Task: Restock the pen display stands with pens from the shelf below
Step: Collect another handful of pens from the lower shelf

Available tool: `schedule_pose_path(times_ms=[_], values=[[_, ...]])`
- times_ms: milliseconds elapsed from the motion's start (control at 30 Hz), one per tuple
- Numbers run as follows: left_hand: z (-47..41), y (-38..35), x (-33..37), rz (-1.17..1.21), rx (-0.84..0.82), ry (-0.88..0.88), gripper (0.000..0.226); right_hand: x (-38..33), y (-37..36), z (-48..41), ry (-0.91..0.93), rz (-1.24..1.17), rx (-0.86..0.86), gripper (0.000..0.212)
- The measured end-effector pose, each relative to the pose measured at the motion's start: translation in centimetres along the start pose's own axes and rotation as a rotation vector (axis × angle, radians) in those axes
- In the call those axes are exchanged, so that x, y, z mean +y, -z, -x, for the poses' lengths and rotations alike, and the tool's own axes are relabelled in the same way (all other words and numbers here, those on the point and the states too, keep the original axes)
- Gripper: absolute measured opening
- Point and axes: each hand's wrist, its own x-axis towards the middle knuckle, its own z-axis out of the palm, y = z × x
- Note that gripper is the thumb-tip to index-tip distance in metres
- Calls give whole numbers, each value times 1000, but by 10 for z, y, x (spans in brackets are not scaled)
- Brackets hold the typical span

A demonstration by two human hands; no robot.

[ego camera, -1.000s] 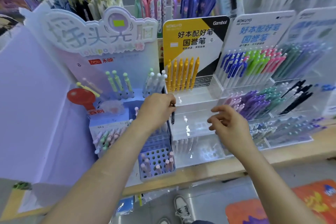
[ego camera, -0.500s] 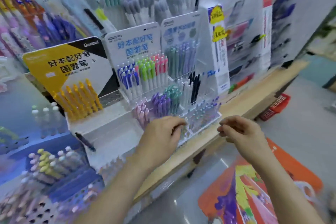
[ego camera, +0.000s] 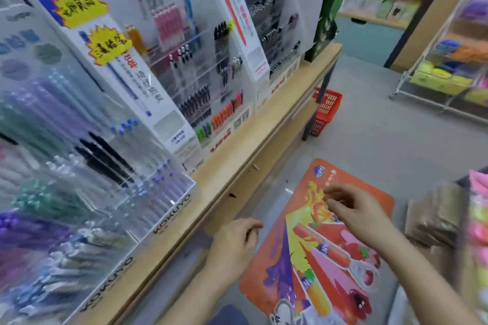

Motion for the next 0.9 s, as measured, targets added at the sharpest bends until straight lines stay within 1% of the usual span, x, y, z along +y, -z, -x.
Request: schedule_pose_path(times_ms=[100, 200, 333, 433, 500, 600, 700, 767, 833, 900], values=[[-39, -34, -13, -24, -72, 103, 26, 30, 4, -37, -82, -51, -6, 25], [-80, -69, -42, -71, -148, 206, 30, 58, -13, -77, -145, -80, -23, 25], [-142, -126, -95, -116, -175, 253, 32, 105, -58, -143, -131, -74, -70, 39], [-191, -172, -140, -150, -158, 323, 37, 148, -96, -202, -94, -35, -141, 50], [-223, -205, -175, -190, -91, 325, 41, 179, -125, -242, -57, 11, -210, 57], [-274, -242, -225, -345, 98, 284, 41, 224, -170, -306, 80, 158, -276, 71], [-321, -261, -259, -520, 243, 235, 42, 253, -216, -366, 277, 277, -273, 82], [-343, -266, -278, -589, 337, 220, 45, 260, -249, -402, 403, 356, -241, 94], [-359, -269, -300, -685, 430, 212, 45, 262, -286, -434, 473, 463, -202, 109], [-372, -263, -317, -762, 551, 225, 42, 261, -320, -464, 526, 565, -169, 119]])
